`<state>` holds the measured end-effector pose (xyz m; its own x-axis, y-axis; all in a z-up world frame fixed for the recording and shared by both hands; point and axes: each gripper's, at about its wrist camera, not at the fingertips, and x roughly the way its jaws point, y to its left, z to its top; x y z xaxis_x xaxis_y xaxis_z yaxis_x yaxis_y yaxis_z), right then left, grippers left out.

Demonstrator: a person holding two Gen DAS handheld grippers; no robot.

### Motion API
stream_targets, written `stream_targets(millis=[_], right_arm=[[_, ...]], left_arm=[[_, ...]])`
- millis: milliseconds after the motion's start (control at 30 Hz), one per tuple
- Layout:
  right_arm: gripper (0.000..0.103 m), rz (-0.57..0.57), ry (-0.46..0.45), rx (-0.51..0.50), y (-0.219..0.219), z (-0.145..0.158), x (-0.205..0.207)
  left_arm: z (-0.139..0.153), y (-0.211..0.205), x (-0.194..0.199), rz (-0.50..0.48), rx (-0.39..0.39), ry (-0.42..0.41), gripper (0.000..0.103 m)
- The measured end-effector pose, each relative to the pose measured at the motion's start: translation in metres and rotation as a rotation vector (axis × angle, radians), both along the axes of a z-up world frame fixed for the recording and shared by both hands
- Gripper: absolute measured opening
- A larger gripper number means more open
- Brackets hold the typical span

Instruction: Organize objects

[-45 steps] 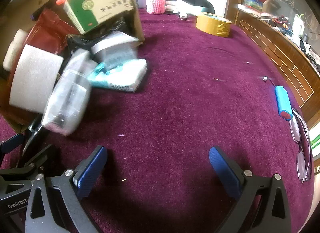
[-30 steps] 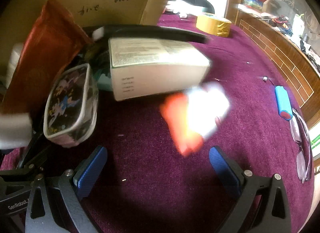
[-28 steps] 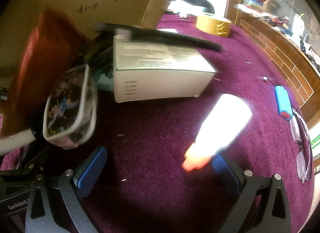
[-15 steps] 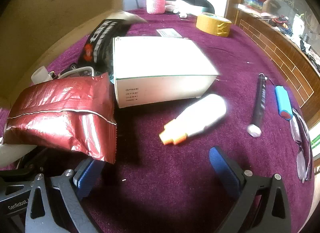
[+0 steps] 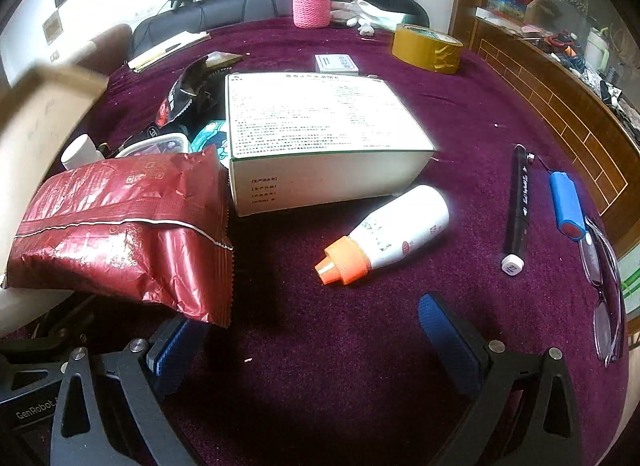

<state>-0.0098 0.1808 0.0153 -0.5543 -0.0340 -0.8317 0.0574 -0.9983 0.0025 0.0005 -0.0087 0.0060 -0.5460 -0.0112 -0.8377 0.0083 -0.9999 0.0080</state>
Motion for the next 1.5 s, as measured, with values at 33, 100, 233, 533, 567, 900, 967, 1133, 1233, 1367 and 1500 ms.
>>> stream_targets(millis=[33,100,233,533,567,900,967,1133,1233,1367,1500], right_arm=[[0.103,0.000,0.000,0.000,0.000,-0.001,-0.001],[0.103,0.000,0.000,0.000,0.000,0.000,0.000],[0.103,0.000,0.000,0.000,0.000,-0.001,-0.001],[0.103,0.000,0.000,0.000,0.000,-0.001,-0.001],[0.103,0.000,0.000,0.000,0.000,0.000,0.000],[0.103,0.000,0.000,0.000,0.000,0.000,0.001],[0.103,0.000,0.000,-0.001,0.000,0.001,0.001],[0.103,0.001,0.000,-0.001,0.000,0.001,0.002],[0.103,0.003,0.000,0.000,0.000,-0.001,-0.001],[0.103,0.003,0.000,-0.001,0.000,0.000,0.000],[0.103,0.003,0.000,-0.001,0.000,0.000,0.000]], left_arm=[[0.000,0.000,0.000,0.000,0.000,0.000,0.103],[0.000,0.000,0.000,0.000,0.000,0.000,0.103],[0.000,0.000,0.000,0.000,0.000,0.000,0.103],[0.002,0.007,-0.006,0.001,0.000,0.000,0.103],[0.001,0.007,-0.005,0.001,0.000,0.000,0.103],[0.001,0.007,-0.006,0.002,0.000,0.000,0.103],[0.000,0.007,-0.002,0.010,0.001,0.000,0.103],[-0.001,0.008,-0.001,0.011,0.000,0.000,0.103],[-0.001,0.001,0.012,0.012,0.000,0.001,0.103],[-0.001,0.001,0.012,0.012,0.000,0.001,0.103],[-0.001,0.001,0.012,0.012,0.000,0.001,0.103]])
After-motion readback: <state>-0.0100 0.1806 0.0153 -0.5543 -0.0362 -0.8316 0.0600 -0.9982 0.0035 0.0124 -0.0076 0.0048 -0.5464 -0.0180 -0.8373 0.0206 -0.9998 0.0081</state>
